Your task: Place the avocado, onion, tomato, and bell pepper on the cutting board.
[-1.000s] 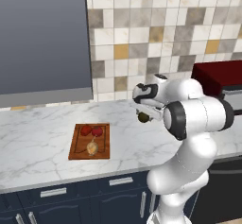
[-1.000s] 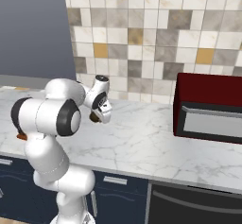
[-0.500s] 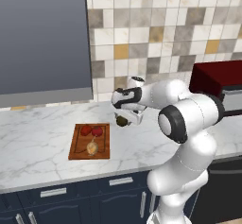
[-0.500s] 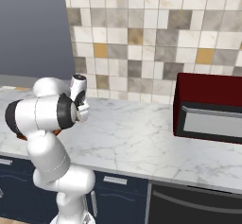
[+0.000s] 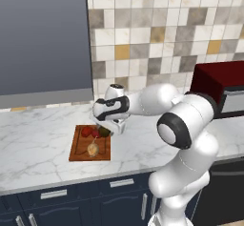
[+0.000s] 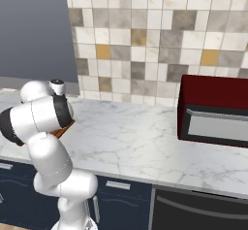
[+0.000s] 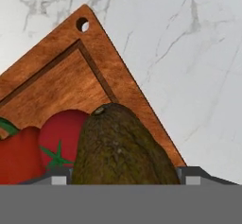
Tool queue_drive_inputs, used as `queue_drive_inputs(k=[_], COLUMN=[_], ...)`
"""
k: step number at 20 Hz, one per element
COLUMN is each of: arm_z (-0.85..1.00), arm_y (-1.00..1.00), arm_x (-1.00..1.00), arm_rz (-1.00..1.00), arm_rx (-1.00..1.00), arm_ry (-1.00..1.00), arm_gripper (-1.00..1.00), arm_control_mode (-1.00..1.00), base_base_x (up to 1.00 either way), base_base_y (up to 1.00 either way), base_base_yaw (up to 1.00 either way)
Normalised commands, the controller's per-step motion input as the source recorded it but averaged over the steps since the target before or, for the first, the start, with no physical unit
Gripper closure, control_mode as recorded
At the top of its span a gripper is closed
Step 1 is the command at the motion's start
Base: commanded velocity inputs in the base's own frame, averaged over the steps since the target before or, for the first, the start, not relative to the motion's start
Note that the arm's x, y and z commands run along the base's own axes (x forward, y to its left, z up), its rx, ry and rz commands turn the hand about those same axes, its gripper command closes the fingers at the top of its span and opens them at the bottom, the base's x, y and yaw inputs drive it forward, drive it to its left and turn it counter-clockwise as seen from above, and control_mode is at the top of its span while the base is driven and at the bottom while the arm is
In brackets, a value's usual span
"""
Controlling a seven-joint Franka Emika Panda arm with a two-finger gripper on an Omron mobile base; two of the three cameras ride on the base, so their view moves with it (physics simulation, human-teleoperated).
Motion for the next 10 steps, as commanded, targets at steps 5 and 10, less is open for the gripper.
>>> queue_drive_inputs(k=[5,10], arm_z=[-0.05,-0.27], arm_y=[0.01,0.02], arm_x=[-0.06,-0.37], arm_rz=[0.00,0.00], arm_rx=[0.00,-0.01], arm_ry=[0.00,0.00], arm_gripper=[1.00,1.00], arm_control_mode=[-1.00,-1.00], base_base_x=[0.00,0.00], base_base_y=[0.00,0.00], base_base_yaw=[0.00,0.00])
